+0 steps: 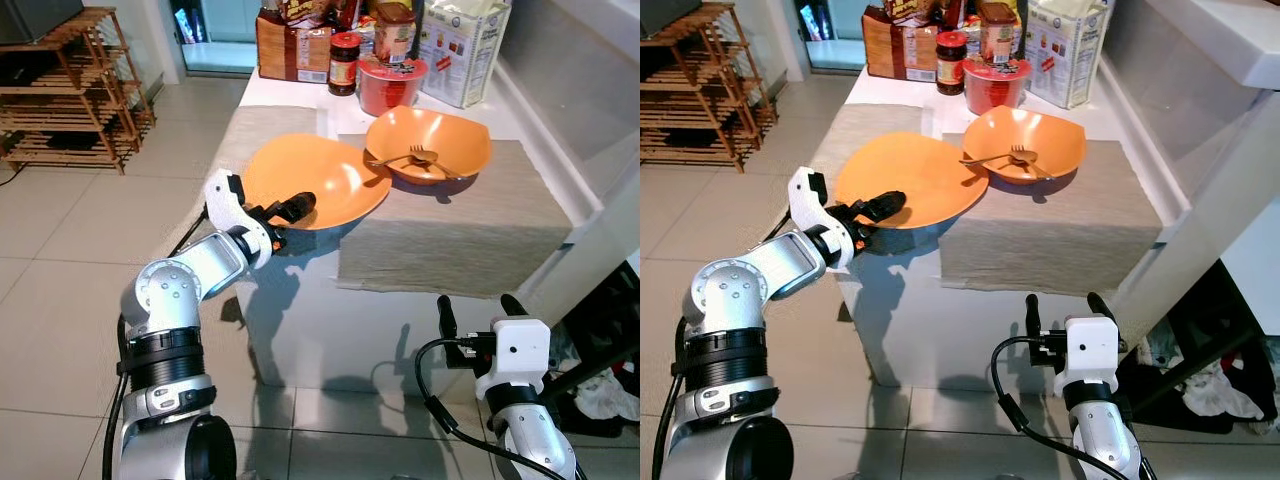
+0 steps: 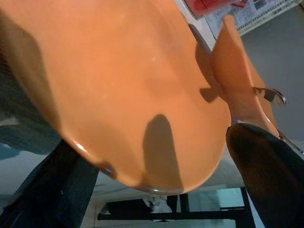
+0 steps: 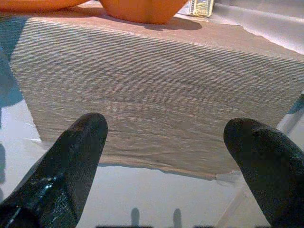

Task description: Setting the table

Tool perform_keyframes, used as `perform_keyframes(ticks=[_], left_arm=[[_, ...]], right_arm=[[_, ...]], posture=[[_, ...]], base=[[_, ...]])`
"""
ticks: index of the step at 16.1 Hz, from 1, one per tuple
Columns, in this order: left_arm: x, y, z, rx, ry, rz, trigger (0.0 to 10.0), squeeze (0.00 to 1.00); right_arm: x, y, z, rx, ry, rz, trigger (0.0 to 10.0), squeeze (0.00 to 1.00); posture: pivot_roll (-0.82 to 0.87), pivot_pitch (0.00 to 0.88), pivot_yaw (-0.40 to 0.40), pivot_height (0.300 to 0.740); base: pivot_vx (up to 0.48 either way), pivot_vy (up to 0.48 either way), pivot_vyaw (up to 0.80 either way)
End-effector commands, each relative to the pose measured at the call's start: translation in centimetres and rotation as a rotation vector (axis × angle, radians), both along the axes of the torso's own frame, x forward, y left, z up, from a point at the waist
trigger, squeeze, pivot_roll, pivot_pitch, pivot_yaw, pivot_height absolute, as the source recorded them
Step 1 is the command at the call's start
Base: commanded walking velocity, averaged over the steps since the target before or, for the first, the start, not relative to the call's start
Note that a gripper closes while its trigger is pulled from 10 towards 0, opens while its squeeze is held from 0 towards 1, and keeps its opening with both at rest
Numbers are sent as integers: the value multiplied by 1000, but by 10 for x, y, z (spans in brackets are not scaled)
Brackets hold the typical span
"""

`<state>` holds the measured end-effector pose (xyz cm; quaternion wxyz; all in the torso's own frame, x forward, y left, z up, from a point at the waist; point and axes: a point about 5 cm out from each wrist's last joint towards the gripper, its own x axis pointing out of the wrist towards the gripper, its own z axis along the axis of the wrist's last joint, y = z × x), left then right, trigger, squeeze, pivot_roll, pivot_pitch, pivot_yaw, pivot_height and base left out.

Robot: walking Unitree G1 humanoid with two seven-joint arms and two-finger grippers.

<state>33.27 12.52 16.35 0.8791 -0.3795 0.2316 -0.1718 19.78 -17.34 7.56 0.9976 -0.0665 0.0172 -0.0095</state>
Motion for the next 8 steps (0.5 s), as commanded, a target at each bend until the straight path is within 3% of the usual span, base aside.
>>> perform_keyframes(ticks=[1, 3, 8], left_arm=[[1, -3, 0, -12, 1, -1, 10000, 0], [2, -9, -1, -15, 4, -4, 10000, 0], [5, -3, -11, 51, 26, 41, 10000, 0]], right_arm=[[-1, 1, 1, 1, 3, -7, 10000, 0], [-1, 1, 1, 0, 3, -8, 10000, 0], [-2, 1, 1, -1, 5, -12, 10000, 0]], posture=[[-89, 15, 32, 740], [-91, 17, 31, 740], [-98, 20, 33, 740]], base=[[0, 0, 0], [0, 0, 0], [0, 0, 0]])
